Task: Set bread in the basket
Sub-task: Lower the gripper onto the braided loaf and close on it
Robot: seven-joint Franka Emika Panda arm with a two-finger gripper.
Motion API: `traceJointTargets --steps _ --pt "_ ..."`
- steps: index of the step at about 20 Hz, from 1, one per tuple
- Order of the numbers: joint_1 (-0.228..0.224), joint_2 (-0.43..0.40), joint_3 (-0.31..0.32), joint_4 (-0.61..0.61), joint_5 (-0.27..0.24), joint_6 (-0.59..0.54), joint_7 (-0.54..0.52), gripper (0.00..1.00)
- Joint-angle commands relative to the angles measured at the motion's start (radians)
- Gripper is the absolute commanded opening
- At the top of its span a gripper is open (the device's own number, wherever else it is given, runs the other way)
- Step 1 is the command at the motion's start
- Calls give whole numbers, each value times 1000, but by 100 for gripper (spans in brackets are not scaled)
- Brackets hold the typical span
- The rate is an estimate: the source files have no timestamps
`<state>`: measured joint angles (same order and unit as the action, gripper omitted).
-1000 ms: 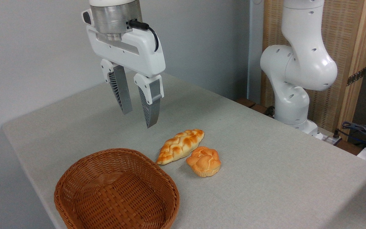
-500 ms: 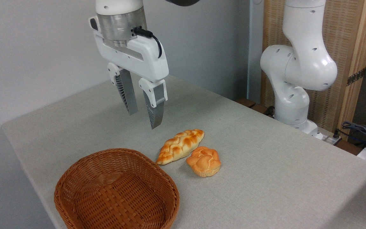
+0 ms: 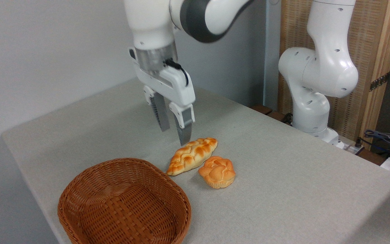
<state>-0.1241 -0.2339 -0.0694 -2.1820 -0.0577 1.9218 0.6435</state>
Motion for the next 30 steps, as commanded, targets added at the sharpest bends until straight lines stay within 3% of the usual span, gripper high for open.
traceJointTargets --steps 1,13,15,17,18,30 --pt "-20 -53 20 -156 -14 95 -2 100" --pt "-20 -36 22 -239 -4 181 7 98" --pt "-20 -28 22 -242 -4 191 8 80" --pt "-20 -24 22 -242 -4 198 8 49" --pt "-20 -22 22 -242 -5 198 10 41" --pt "-20 -10 22 -237 -5 194 10 38"
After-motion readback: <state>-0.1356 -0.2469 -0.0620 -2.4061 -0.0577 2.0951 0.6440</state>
